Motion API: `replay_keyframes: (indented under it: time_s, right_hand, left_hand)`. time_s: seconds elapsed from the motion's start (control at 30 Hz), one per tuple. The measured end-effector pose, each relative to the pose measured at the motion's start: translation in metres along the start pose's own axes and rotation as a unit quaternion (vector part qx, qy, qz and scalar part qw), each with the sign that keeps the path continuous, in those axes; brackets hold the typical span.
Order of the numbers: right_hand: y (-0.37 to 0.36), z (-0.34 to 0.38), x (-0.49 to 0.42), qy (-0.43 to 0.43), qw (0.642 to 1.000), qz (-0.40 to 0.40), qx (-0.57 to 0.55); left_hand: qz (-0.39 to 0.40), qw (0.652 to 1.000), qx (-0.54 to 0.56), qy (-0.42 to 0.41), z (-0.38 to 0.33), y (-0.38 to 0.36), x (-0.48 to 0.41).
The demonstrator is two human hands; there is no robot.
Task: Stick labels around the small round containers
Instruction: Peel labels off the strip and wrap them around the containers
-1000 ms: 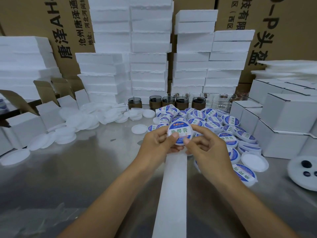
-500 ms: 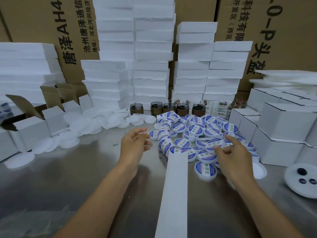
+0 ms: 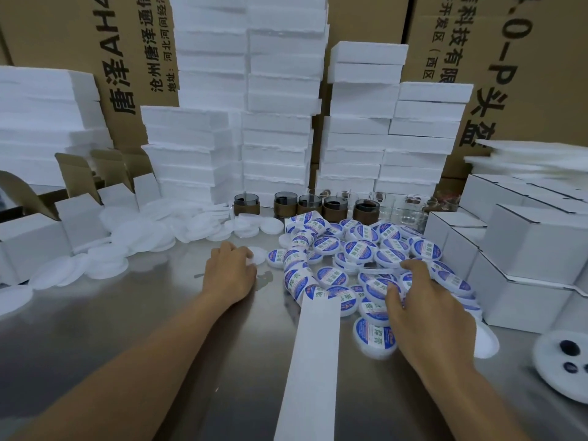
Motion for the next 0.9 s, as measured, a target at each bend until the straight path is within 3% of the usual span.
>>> replay_keyframes:
  time_s: [0.1, 0.27, 0.33, 0.4, 0.5, 0.67, 0.8, 0.9]
  right_hand:
    - [-0.001, 0.003, 0.000, 0.016, 1.000, 0.007, 0.013]
    - [-0.001, 0.006, 0.001, 0.034, 0.999, 0.013, 0.037]
    - [-0.001, 0.008, 0.001, 0.038, 0.998, 0.016, 0.037]
    - [0.001, 0.013, 0.002, 0.039, 0.999, 0.009, 0.002]
    - [0.004, 0.026, 0.008, 0.041, 0.990, 0.007, -0.137]
    - [0.001, 0.046, 0.019, -0.043, 0.900, 0.087, -0.425]
    - [-0.002, 0.051, 0.020, -0.115, 0.834, 0.138, -0.521]
    - [-0.005, 0.052, 0.021, -0.165, 0.789, 0.167, -0.568]
  left_hand:
    - [-0.011, 1.000, 0.006, 0.001, 0.000, 0.003, -0.005]
    - [-0.018, 0.997, -0.016, -0.074, -0.006, 0.012, 0.003]
    - [-0.034, 0.994, 0.064, -0.082, -0.015, 0.022, 0.014]
    - [-0.049, 0.974, 0.216, -0.047, -0.027, 0.038, 0.031]
    - [-0.027, 0.902, 0.430, 0.005, -0.051, 0.056, 0.055]
    - [0.110, 0.819, 0.563, 0.009, -0.084, 0.051, 0.084]
    - [0.154, 0.797, 0.583, 0.013, -0.091, 0.042, 0.095]
    - [0.174, 0.752, 0.634, 0.047, -0.094, 0.037, 0.097]
Point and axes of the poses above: each hand's wrist, its own x-axis away from the middle knuckle, its own y-axis out of the back of the hand, z = x × y, the point moved 6 cm from there along -x, towards the middle knuckle, and after that the axes turned 6 degrees about -z, right-handed, at the moved point
